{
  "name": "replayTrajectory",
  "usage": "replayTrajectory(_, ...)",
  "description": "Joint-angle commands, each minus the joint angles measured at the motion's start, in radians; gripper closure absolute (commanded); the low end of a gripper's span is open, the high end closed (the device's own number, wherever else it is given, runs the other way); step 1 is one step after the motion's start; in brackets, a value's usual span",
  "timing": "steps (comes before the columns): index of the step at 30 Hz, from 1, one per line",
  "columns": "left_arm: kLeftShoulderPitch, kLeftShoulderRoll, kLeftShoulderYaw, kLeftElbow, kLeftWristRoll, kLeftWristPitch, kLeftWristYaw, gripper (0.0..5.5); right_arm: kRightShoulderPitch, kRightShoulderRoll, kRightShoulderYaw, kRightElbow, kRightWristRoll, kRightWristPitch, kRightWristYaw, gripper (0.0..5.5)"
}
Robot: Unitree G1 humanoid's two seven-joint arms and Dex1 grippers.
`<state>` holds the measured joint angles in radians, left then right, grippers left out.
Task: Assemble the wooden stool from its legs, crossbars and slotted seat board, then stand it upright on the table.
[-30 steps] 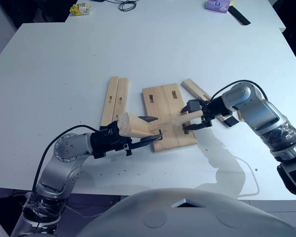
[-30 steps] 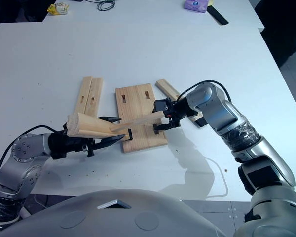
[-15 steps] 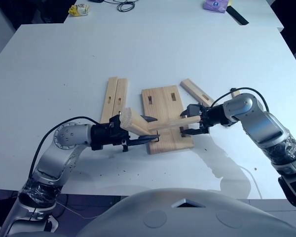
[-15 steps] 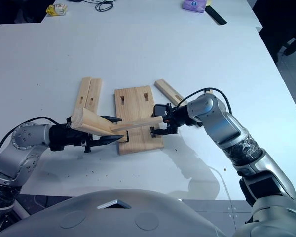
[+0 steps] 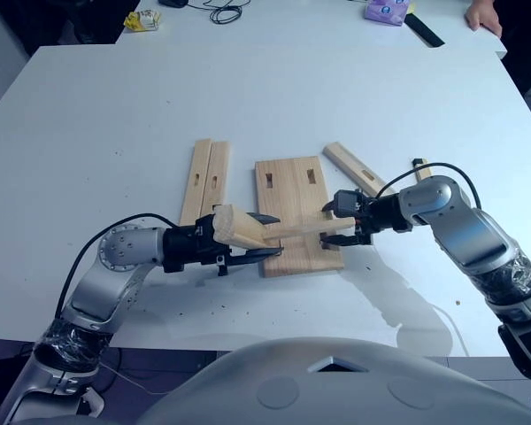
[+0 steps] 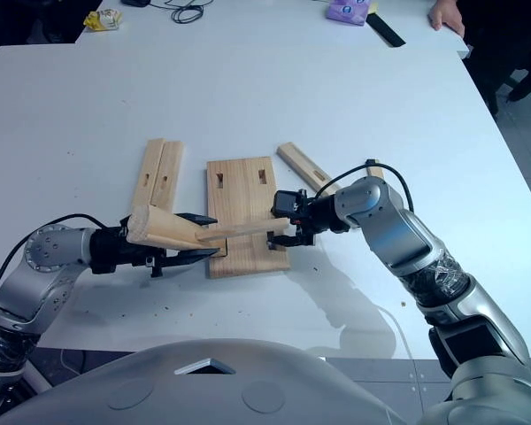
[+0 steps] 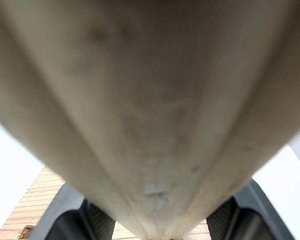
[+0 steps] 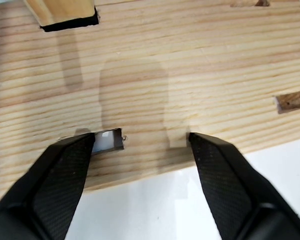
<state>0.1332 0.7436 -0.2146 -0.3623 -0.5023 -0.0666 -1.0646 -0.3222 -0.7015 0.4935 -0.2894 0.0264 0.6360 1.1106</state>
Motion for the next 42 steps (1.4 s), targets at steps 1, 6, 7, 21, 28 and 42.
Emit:
replayTrajectory(1,0.119,0.091,-0.113,0.144,0.155,0.148,-0.027,3.45,0.002,0.028,0.048,0.029,0.013,0.033,0.012,2.0)
replayTrajectory(6,0.098,0.088,-0.11,0.203,0.128,0.172,-0.035,3.45,-0.005,0.037,0.05,0.034,0.015,0.036,0.006,2.0)
replayTrajectory(7,0.084,0.084,-0.109,0.222,0.126,0.172,-0.036,3.45,-0.004,0.04,0.048,0.034,0.016,0.039,0.002,2.0)
replayTrajectory(21,-0.077,0.075,-0.112,0.474,0.183,0.03,-0.1,3.45,0.004,0.114,-0.031,0.021,0.077,0.113,-0.079,2.0)
replayTrajectory(28,-0.13,0.057,-0.067,0.495,0.153,0.024,-0.047,2.85,-0.011,0.118,-0.114,0.037,0.118,0.15,-0.108,2.0)
replayTrajectory(42,-0.057,0.015,0.109,0.276,0.128,0.091,0.017,1.91,0.027,0.107,-0.214,0.015,0.172,0.177,-0.212,2.0)
